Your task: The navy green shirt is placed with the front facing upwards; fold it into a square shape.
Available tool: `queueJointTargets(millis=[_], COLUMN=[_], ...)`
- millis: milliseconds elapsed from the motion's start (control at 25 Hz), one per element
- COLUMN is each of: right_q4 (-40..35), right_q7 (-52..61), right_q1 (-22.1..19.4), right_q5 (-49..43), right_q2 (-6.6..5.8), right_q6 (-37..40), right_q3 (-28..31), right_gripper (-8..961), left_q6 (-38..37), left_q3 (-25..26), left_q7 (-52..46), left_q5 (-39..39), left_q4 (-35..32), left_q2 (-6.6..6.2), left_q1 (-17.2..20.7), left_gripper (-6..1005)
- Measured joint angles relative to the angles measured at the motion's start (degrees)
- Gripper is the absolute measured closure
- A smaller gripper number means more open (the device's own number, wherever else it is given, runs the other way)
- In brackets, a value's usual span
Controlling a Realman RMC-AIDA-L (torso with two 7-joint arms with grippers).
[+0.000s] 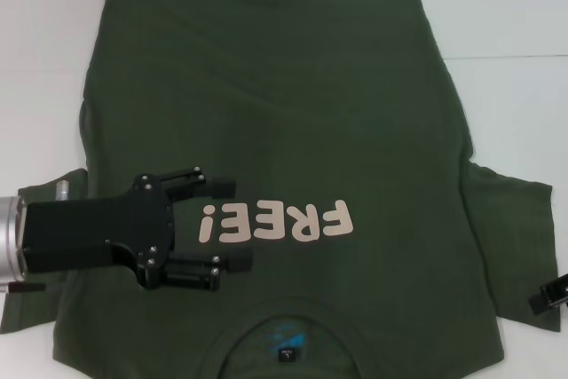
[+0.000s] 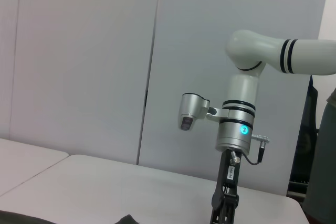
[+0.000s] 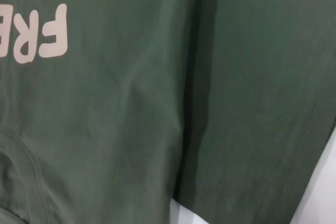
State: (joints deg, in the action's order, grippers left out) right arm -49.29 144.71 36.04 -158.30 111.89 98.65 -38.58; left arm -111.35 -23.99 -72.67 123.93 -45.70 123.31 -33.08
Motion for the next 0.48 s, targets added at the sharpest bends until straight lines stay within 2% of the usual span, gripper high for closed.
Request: queueJointTargets(millis=[480], right_q4=[0.6], right_q7=[1.0], right_q1=[-0.1], right_q5=[-0.4], right_q2=[-0.29], right_q6=[-0.1], right_q3=[0.0], right_gripper=[206], left_q6=[0.0], left_q3=[0.0], left_q7=[0.7], left_q5=[0.0], left_q4=[0.6], left_q2=[0.0], left_q1=[0.1], left_gripper=[66])
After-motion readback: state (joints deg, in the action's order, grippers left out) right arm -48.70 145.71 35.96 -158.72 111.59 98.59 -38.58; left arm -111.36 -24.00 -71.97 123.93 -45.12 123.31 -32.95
